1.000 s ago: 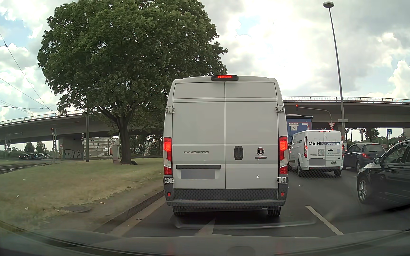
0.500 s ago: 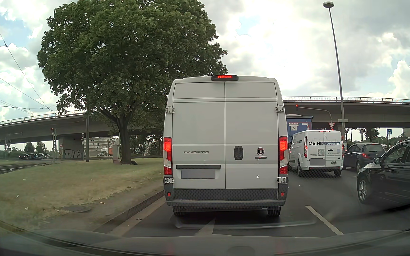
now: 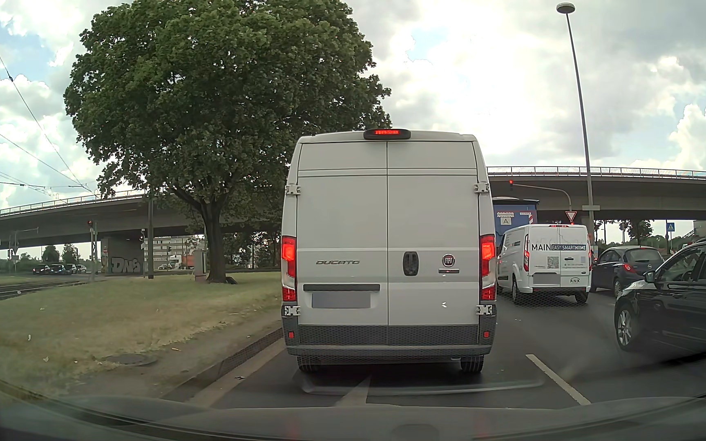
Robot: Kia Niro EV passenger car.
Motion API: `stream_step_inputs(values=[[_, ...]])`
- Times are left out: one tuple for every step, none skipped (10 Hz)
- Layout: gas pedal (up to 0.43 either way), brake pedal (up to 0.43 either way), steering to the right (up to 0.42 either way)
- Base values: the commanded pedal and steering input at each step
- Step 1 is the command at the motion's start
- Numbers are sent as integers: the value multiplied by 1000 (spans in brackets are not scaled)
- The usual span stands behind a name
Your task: Follow the waypoints while adhering to traffic rules and regulations
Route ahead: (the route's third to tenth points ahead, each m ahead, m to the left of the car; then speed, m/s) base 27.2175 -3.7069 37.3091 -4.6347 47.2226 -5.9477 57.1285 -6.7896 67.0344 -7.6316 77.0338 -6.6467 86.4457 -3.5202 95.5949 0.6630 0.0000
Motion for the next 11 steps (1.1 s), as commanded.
stream_step_inputs(values=[[0, 317, 2], [0, 317, 3], [0, 317, 2], [0, 323, 3], [0, 317, 2], [0, 317, 2], [0, 323, 2], [0, 317, 2], [0, 317, 3], [0, 317, 2], [0, 317, 3]])
